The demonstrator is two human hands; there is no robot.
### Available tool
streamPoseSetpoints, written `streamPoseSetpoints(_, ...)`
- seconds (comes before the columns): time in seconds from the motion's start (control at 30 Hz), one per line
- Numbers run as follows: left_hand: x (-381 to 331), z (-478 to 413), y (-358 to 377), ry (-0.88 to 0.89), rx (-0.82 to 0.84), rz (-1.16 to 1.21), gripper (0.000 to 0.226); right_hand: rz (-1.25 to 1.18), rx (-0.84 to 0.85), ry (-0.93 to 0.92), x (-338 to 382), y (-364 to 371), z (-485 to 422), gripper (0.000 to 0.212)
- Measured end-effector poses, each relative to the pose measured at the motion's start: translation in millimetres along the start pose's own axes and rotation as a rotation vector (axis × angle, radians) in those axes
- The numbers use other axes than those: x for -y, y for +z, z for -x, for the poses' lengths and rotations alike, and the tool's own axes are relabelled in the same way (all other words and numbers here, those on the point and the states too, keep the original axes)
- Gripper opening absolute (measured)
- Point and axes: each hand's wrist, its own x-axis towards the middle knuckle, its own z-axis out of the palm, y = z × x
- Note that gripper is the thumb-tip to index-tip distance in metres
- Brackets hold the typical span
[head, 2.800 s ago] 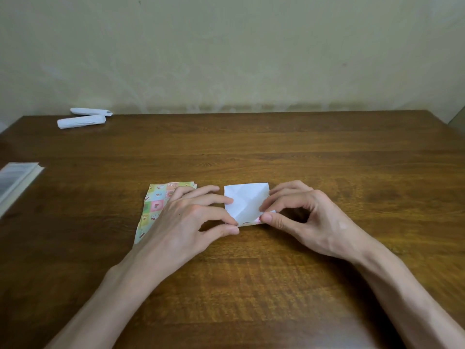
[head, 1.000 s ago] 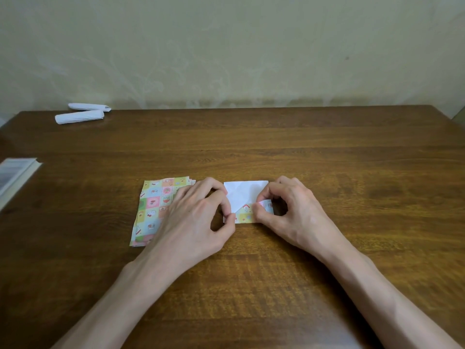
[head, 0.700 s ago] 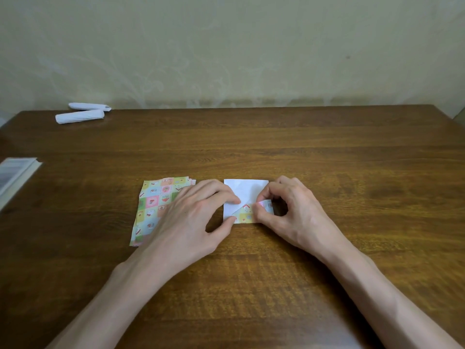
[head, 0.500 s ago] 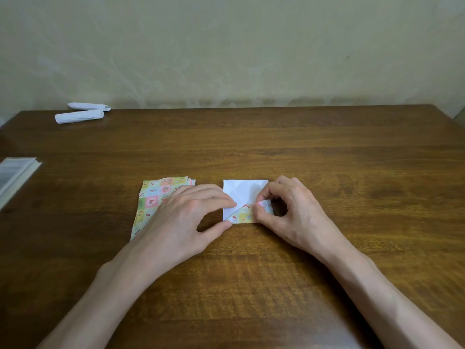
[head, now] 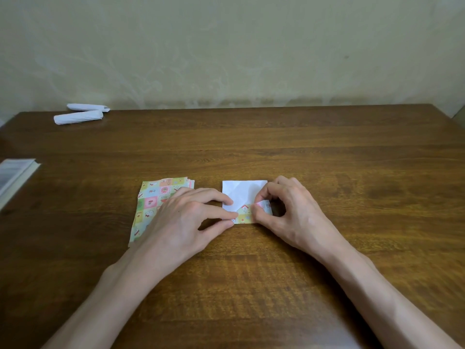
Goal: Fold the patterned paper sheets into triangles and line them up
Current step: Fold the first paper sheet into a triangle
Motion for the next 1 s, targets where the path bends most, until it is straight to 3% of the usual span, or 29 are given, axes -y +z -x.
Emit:
streamPoseSetpoints(0.37,-1.6,-2.1,-3.4,-0.103,0.053,0.011,0.035,-0.043,0.012,-0.014,-1.3,-0.9,0.6,0.003)
streamPoseSetpoints(0.53,-3.4,0.3,-4.7,-0.078,0.055,-0.018,0.042,-0.024,-0.032,-0.071,-5.8,2.6,2.6,0.018)
streamPoseSetpoints(0.77,-0.6,2.4,-5.1,-0.036,0.051,0.026,0.042,-0.011,-0.040,-0.086,-7.7,3.8,1.5,0.012)
streamPoseSetpoints(1.0,4.3,0.9,-8.3,0.002,0.088,0.063,0.028,-0.029,-0.010,-0.079,-6.5,3.4,0.5,0.009)
